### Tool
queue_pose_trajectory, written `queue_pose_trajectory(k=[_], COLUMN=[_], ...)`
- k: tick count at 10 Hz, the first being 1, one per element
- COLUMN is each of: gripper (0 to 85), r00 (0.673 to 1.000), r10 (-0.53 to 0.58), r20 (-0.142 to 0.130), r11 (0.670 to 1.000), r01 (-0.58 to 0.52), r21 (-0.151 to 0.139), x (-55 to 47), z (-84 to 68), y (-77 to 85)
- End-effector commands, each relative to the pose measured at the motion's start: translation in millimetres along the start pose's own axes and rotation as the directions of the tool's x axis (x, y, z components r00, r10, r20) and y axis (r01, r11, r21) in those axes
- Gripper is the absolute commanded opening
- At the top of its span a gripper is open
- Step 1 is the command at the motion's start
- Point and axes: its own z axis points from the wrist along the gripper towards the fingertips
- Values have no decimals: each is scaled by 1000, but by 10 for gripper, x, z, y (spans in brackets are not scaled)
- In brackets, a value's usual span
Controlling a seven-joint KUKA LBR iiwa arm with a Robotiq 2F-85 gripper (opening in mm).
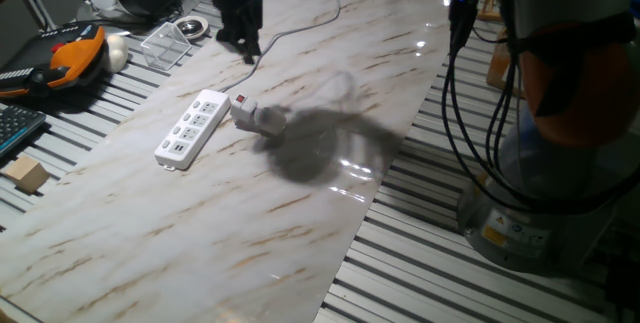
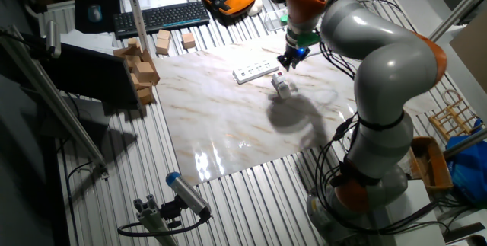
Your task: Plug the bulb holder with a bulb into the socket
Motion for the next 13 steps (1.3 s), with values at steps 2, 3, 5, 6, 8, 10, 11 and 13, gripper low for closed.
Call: queue_pose_trajectory(k=[2,3,5,6,8,10,11,13], gripper=[680,680,680,680,680,850,850,850], r00=[1000,999,998,997,992,987,986,983], r10=[-18,-6,-20,-26,-36,-31,-30,-39], r20=[9,41,62,69,119,155,161,177], r11=[1000,1000,1000,1000,999,999,1000,999], r01=[18,6,19,25,34,29,29,36], r21=[-1,0,6,11,21,15,9,17], x=[-251,-293,-358,-369,-343,-327,-334,-363], z=[272,404,599,669,854,988,1007,1107], y=[34,73,84,77,50,17,12,-3])
